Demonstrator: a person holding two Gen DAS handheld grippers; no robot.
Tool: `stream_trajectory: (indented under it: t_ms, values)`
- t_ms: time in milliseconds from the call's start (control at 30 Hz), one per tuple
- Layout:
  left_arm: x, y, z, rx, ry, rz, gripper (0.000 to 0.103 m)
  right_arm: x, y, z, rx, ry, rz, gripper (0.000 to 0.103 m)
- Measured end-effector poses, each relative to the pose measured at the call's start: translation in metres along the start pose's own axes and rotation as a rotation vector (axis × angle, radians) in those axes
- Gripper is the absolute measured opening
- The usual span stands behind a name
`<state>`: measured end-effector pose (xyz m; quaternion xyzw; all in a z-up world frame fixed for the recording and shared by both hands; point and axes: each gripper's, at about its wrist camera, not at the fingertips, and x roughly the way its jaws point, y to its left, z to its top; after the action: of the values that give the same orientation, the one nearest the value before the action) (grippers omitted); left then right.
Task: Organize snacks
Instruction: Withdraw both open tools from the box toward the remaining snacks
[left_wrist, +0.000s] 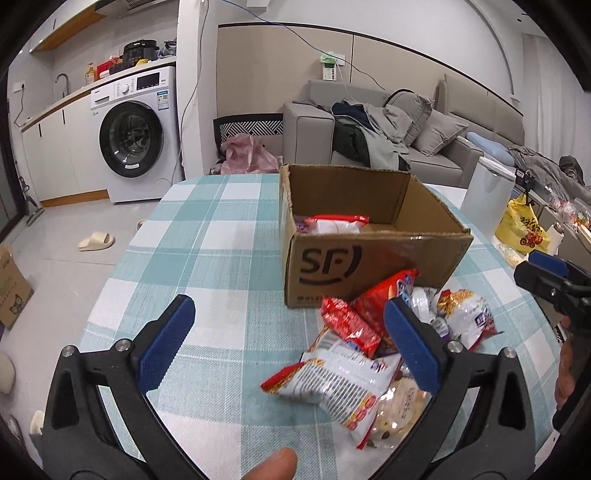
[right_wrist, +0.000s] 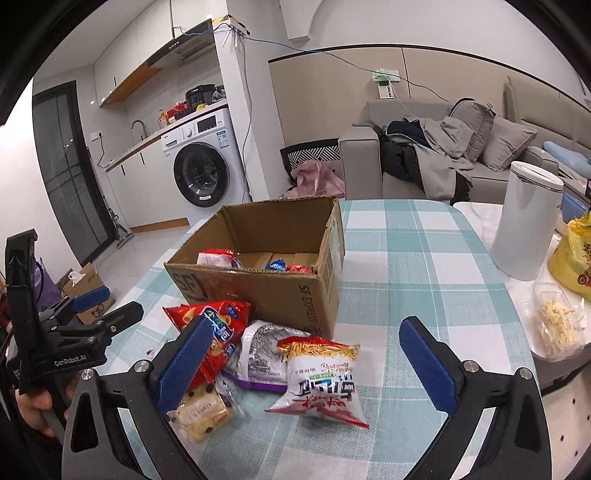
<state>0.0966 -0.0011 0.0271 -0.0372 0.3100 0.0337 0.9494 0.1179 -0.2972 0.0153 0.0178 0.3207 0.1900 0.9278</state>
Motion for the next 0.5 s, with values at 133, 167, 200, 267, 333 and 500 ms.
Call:
stream_trajectory:
  t_ms: [133, 167, 200, 267, 333, 500]
  values:
    - [0.001, 0.001, -0.008, 0.005, 0.011, 0.001, 0.102, 0.010, -0.001, -0.005, -0.008, 0.037, -0.018, 0.103]
    - [0.002, 0.001, -0.009, 0.011, 0.018, -0.001, 0.102, 0.011, -0.001, -0.006, -0.005, 0.036, -0.021, 0.103]
    - [0.003, 0.000, -0.010, 0.020, 0.025, -0.005, 0.102, 0.013, -0.001, -0.008, 0.001, 0.041, -0.022, 0.103]
    - [0.003, 0.000, -0.013, 0.030, 0.025, -0.003, 0.102, 0.017, -0.001, -0.010, 0.010, 0.056, -0.013, 0.103]
    - [0.006, -0.002, -0.013, 0.029, 0.042, -0.014, 0.102, 0.021, -0.001, -0.013, 0.022, 0.066, -0.009, 0.103]
    - [0.013, -0.001, -0.021, 0.037, 0.073, -0.025, 0.102, 0.031, -0.003, -0.017, 0.040, 0.100, -0.010, 0.103]
